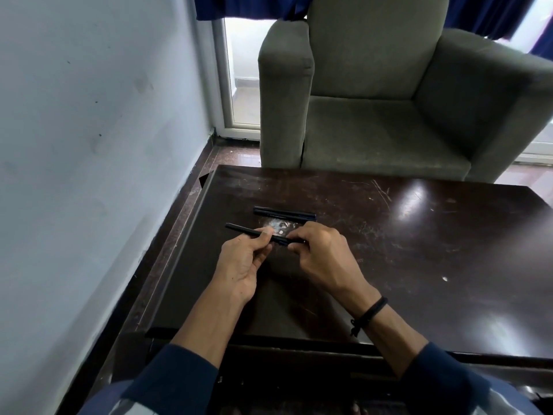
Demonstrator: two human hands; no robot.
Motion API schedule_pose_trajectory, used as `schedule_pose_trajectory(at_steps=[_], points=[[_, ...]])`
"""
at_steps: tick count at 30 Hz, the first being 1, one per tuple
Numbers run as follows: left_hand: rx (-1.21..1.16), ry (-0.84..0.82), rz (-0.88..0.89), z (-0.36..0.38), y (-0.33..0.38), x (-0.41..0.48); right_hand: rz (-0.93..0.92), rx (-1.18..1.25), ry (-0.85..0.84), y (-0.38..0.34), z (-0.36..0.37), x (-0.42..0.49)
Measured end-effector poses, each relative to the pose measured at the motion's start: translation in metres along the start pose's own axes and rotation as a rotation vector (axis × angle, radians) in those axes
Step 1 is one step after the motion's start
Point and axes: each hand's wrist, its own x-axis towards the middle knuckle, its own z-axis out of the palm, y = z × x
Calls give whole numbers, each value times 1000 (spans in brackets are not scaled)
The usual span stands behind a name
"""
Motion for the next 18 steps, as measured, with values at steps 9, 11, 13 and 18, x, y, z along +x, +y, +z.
schedule_pose_trajectory(at_steps=[9,11,13,18], points=[[-1,7,-80,-1,8,-1,100,-124,134,35,13,26],[39,23,-99,-5,10,-3,128,-135,157,51,13,31],[78,19,-97,-6,14,-6,121,-141,153,61,16,36],[95,10,-79,-5,20,-8,101,-263,76,68,27,41]])
